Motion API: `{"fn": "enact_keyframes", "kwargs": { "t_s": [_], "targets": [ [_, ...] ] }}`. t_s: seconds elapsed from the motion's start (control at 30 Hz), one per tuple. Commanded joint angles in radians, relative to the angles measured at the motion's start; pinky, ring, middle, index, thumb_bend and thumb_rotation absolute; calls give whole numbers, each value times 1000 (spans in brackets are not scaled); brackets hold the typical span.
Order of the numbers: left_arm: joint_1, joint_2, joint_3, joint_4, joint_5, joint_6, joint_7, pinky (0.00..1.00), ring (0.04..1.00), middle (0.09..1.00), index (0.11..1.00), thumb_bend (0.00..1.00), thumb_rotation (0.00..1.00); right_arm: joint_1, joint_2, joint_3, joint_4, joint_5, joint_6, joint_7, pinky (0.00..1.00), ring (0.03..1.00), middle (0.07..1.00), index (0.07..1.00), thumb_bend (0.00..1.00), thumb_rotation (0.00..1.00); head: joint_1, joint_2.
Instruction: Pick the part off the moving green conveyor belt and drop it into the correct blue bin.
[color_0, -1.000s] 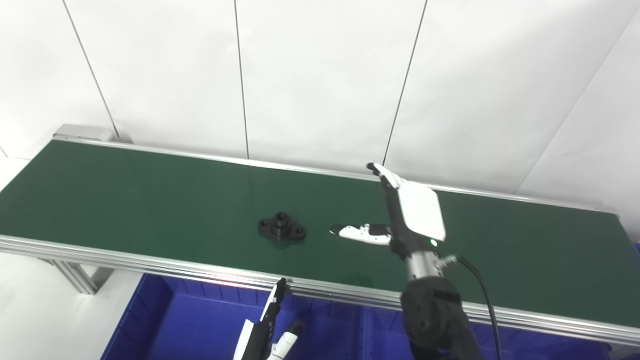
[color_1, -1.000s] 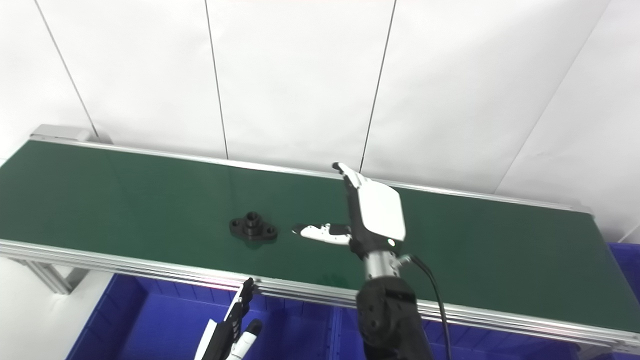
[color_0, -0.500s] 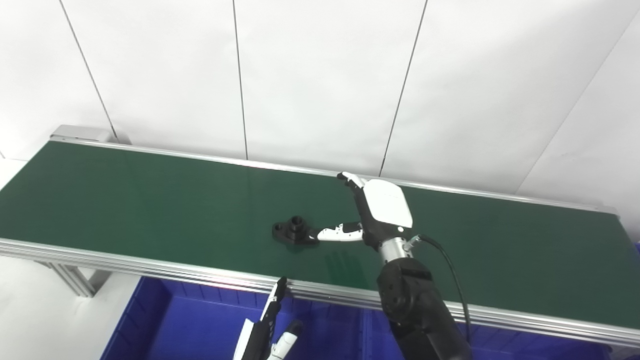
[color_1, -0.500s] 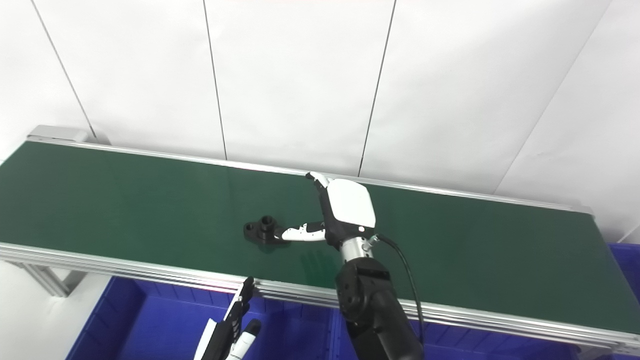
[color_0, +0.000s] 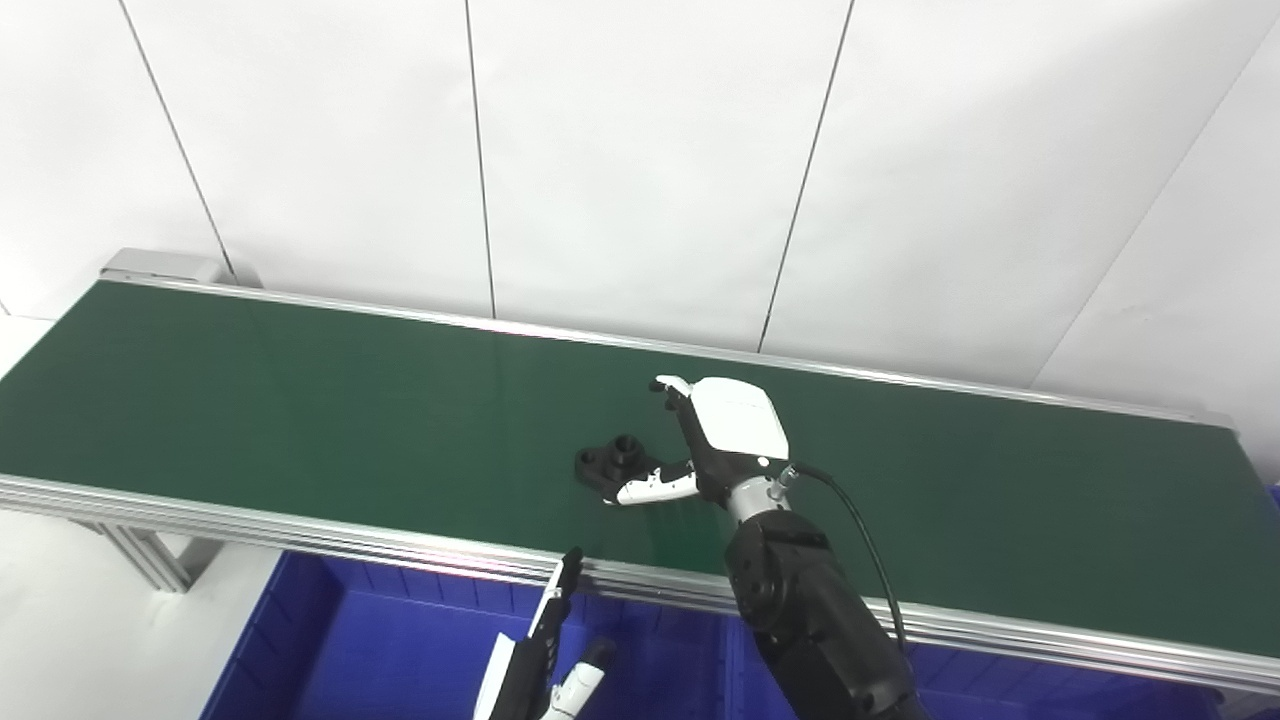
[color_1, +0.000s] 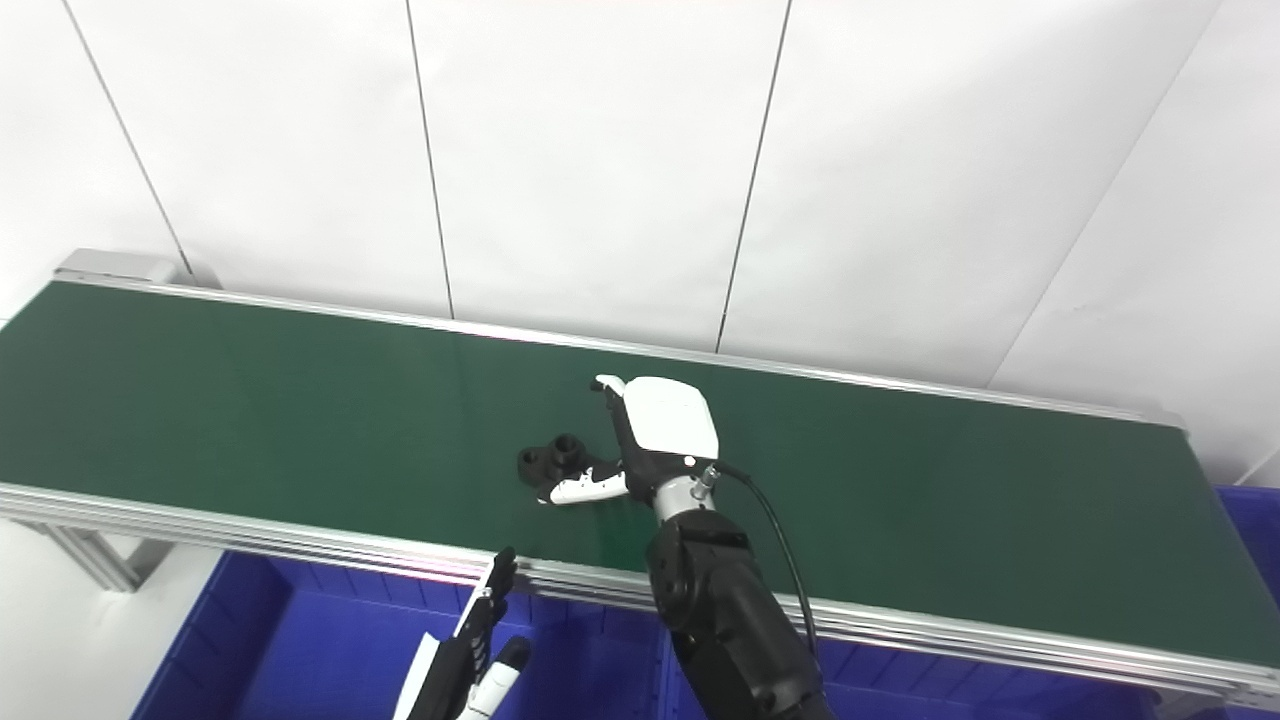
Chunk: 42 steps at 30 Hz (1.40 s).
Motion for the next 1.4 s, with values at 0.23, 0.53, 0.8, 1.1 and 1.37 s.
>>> {"fn": "enact_keyframes", "kwargs": {
  "t_s": [0.23,0.53,0.8,1.1,1.37],
  "targets": [
    [8,-28,-11,-47,19,-24,5,970,977,983,976,626,874,-53,-12,22,29,5,37,-37,473,580,708,791,965,476,10,6],
    [23,-29,-17,-76,14,-10,-4,971,979,982,972,612,861,-50,-36,38,98,24,16,-100,244,322,469,709,588,311,15,18],
    [25,-28,-21,-86,21,5,-7,999,989,989,990,607,895,-75,-69,111,114,-181,162,148,91,161,467,488,530,2,4,30],
    [16,-31,-13,-66,15,-6,-3,977,972,984,1000,601,924,-48,-58,61,73,-159,160,111,155,237,471,487,528,0,-12,33],
    [14,-40,-10,-57,9,-1,-2,993,972,977,1000,590,946,-25,-58,47,45,-80,153,52,158,235,473,489,526,0,-18,32]
  ]
}}
